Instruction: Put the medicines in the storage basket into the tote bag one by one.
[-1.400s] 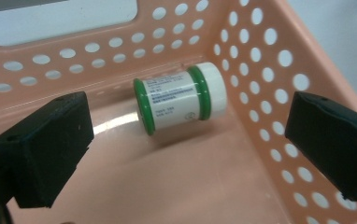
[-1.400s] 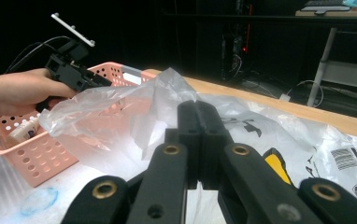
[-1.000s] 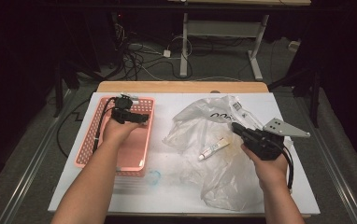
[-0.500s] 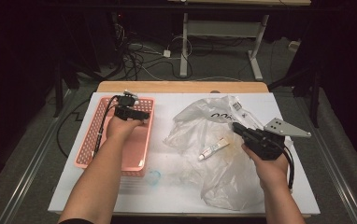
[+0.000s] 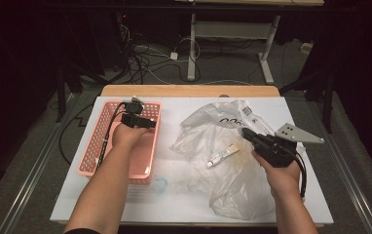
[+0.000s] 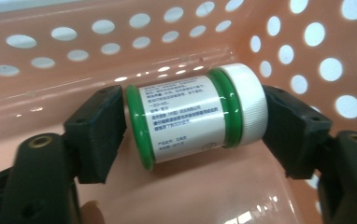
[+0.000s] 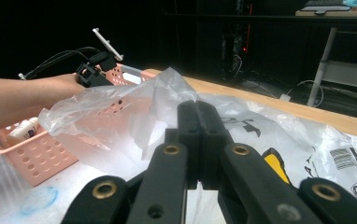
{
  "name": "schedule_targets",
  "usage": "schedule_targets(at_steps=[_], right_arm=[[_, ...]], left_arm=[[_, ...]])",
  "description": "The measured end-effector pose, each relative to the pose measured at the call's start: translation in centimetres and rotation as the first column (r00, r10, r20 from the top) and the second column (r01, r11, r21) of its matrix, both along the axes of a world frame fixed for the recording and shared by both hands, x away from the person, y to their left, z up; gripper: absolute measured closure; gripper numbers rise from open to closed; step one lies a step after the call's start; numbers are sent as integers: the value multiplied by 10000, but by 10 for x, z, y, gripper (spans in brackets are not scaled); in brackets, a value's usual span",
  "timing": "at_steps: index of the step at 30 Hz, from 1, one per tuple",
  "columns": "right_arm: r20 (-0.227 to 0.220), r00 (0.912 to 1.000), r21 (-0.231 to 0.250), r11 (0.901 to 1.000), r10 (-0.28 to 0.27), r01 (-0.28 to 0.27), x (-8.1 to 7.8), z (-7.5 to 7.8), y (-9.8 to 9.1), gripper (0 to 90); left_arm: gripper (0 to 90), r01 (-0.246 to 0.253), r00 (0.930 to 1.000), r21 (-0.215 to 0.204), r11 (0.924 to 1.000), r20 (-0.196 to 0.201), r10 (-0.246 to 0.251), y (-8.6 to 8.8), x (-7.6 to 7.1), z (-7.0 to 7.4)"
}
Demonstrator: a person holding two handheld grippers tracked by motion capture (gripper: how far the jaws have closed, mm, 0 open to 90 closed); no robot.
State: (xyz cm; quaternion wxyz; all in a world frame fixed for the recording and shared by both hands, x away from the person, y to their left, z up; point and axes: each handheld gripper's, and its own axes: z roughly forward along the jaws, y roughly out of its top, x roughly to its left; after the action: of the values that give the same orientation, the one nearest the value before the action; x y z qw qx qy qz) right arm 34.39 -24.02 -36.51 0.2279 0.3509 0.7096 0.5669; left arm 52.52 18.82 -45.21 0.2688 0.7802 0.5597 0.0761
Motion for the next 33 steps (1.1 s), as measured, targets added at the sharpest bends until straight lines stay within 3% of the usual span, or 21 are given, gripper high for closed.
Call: schedule_targets(at_steps=[3,22,31,33], right_arm=[[32,10000,-62,10000,47,-47,0,0,0,900],[18,10000,-62,10000,40,-40,1,-1,0,900],[8,10000,-88,10000,43,-42,0,-1,1,900],[9,10000,-69,10000,44,-44,0,0,2,900]], left_arm=[[326,16,10000,-40,10000,-85,-16,0,0,-1],[354,-124,9998,411,9991,136,119,2,-4,8],[354,-89,9997,122,9999,249,86,7,-23,17],[354,22,9999,87,10000,125,-23,7,-29,15]])
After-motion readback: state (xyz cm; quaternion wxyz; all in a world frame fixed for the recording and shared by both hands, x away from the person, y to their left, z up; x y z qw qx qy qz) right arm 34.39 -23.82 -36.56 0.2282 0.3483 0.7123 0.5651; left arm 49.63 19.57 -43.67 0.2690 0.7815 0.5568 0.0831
